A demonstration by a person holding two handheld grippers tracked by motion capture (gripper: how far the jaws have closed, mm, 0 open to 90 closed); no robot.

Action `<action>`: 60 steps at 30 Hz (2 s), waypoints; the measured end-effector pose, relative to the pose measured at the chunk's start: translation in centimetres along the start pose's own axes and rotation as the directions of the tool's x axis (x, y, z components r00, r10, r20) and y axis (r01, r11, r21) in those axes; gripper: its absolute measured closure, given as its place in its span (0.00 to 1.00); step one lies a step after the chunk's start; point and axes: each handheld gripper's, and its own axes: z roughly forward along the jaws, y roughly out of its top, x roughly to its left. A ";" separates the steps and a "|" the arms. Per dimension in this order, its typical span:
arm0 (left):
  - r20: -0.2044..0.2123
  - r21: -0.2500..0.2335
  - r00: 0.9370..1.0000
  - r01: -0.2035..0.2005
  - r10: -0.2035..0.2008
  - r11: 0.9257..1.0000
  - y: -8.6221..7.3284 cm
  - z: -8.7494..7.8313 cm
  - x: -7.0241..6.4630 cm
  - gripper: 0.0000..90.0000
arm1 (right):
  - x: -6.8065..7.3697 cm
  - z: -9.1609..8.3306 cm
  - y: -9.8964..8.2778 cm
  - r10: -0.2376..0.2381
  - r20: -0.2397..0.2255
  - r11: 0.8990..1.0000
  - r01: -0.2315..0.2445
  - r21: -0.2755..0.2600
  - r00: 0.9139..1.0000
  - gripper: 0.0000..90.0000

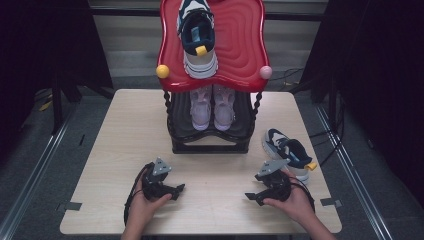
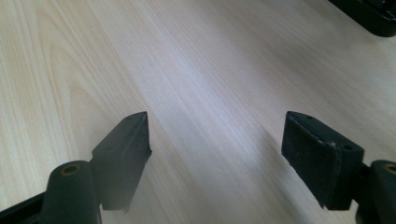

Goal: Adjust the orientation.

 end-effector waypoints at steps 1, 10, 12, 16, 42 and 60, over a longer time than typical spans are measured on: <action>0.000 -0.002 1.000 0.003 -0.003 1.000 0.0 0.0 0.0 0.07 | -0.1 -0.2 0.2 0.000 -0.004 1.000 0.000 0.017 1.000 0.26; -0.002 -0.002 1.000 0.005 -0.005 1.000 0.0 0.0 0.0 0.07 | -0.7 -1.7 1.4 -0.011 -0.011 0.997 0.012 0.074 1.000 0.27; -0.002 -0.002 1.000 0.006 -0.006 1.000 0.0 0.0 -0.1 0.07 | -0.9 -2.1 1.7 -0.019 -0.006 0.997 0.019 0.073 1.000 0.27; -0.002 -0.002 1.000 0.006 -0.006 1.000 0.0 0.0 -0.1 0.07 | -1.5 -2.9 2.3 -0.022 0.004 0.997 0.021 0.072 1.000 0.27; 0.001 -0.001 1.000 0.006 -0.006 1.000 0.0 0.0 0.0 0.07 | -5.9 -9.5 1.0 0.014 0.127 0.989 -0.033 0.147 0.992 0.30; 0.000 -0.001 1.000 0.007 -0.007 1.000 0.0 0.0 0.0 0.06 | -6.4 -8.7 0.4 0.000 0.179 0.978 -0.037 0.204 0.984 0.60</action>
